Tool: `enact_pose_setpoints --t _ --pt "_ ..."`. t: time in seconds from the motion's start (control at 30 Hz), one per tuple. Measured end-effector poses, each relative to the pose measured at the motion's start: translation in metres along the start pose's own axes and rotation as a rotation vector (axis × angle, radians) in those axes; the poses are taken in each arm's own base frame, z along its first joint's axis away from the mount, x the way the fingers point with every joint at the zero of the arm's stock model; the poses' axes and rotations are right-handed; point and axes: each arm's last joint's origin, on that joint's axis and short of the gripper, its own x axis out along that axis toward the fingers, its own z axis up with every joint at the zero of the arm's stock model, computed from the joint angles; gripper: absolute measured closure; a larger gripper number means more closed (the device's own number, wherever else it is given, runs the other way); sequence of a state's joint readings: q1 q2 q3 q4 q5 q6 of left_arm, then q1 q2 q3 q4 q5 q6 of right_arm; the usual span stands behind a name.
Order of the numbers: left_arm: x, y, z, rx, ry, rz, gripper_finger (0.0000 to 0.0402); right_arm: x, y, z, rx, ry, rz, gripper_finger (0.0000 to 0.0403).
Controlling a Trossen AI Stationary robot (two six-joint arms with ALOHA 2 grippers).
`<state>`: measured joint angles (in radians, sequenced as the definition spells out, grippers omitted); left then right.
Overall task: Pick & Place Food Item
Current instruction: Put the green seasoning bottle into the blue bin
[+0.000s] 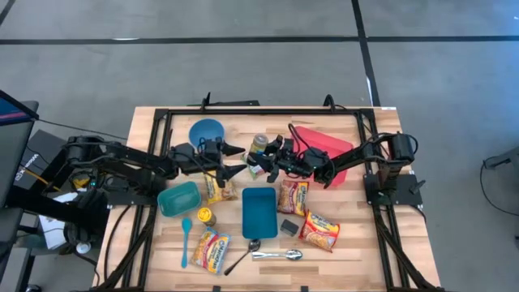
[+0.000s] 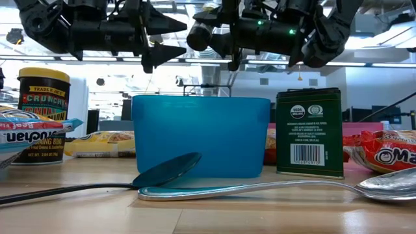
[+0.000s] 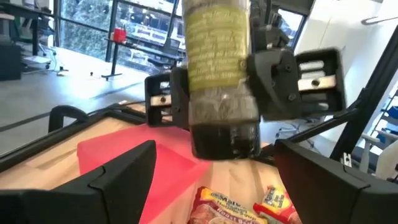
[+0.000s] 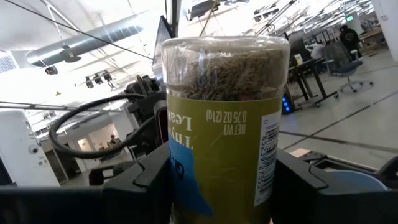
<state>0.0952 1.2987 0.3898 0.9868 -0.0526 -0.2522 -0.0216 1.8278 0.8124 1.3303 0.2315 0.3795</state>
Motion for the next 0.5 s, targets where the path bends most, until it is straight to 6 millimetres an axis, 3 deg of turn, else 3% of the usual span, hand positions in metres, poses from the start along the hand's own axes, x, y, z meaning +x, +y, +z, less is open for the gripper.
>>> enact_pose_setpoints --t 0.5 --pt "0.023 -0.001 -0.003 -0.002 0.023 -0.002 0.0082 -0.001 0.005 -0.003 -0.039 0.011 0.01 0.0214"
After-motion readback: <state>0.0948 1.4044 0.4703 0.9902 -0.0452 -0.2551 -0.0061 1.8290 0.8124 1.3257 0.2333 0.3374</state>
